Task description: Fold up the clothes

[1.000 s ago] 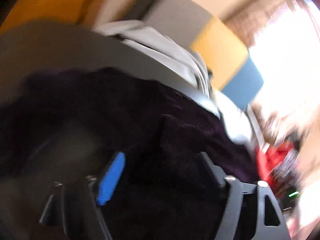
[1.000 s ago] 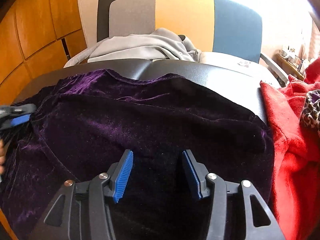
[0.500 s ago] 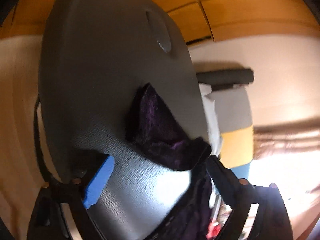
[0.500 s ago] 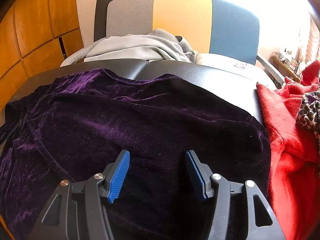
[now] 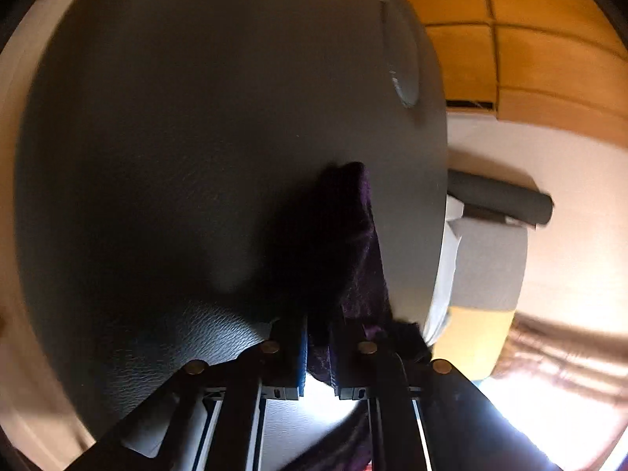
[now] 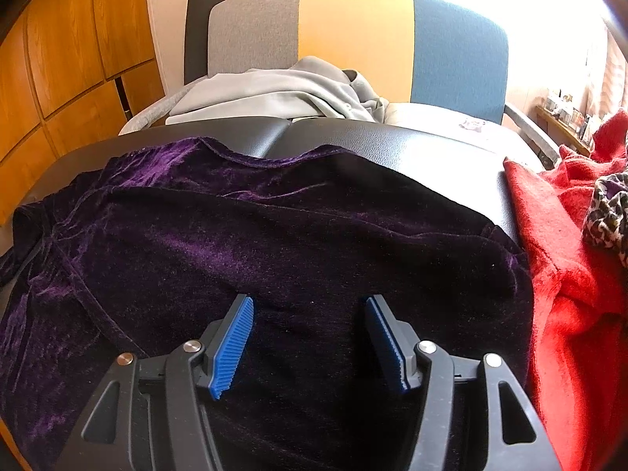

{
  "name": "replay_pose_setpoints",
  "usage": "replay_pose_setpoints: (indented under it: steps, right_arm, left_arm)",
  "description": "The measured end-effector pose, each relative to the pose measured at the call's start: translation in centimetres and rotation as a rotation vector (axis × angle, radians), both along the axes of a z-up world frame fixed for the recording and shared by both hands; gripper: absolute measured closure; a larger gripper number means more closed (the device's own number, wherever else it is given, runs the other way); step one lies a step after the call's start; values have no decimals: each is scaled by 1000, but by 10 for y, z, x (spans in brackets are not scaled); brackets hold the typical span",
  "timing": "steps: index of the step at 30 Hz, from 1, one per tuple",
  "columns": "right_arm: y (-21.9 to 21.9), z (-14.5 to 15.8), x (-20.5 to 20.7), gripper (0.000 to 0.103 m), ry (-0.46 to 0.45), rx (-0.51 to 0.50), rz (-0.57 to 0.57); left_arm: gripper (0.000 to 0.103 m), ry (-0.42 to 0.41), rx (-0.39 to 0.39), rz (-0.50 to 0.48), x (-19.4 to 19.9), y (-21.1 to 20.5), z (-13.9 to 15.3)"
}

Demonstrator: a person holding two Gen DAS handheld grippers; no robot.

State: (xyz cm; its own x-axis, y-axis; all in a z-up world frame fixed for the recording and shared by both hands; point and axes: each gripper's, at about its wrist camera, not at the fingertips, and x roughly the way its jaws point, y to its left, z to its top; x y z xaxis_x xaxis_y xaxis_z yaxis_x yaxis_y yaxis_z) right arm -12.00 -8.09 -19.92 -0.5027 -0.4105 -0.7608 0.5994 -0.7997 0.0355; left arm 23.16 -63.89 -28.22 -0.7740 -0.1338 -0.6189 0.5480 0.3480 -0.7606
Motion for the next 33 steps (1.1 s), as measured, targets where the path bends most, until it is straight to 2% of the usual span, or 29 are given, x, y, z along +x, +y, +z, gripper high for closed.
replay_pose_setpoints:
  steps: [2,4,9,14,18,21,24,28,30,31,32,33]
  right_arm:
    - [0,0,1,42,-2,-5,-1]
    - [1,0,1,42,-6,-10,-1]
    - [2,0,0,41,-8,-16,0]
    - [2,0,0,41,-12,-24,-1]
    - [3,0,-1,41,-19,-36,0]
    - [4,0,-1,40,-24,-44,1]
    - [5,0,-2,39,-32,-53,4]
    - [5,0,-3,38,-42,-60,7]
    - [5,0,-2,37,-43,-59,9]
    - [4,0,-2,37,-44,-59,10]
    - [4,0,-2,37,-45,-60,10]
    - [4,0,-2,36,-46,-61,11]
  left_arm:
    - [94,-11,-8,16,-3,-3,6]
    - [94,-29,-76,1,-12,-7,23]
    - [94,39,-281,-95,-68,-13,97]
    - [94,145,-492,-284,-156,16,179]
    - [94,252,-631,-537,-236,82,220]
    - [94,263,-688,-745,-286,147,218]
    - [94,226,-706,-931,-326,208,191]
    - [94,128,-671,-1092,-356,256,139]
    - [93,79,-657,-1134,-343,272,115]
    - [87,57,-649,-1148,-332,279,103]
    - [65,60,-634,-1159,-326,279,96]
    - [49,63,-608,-1163,-324,277,88]
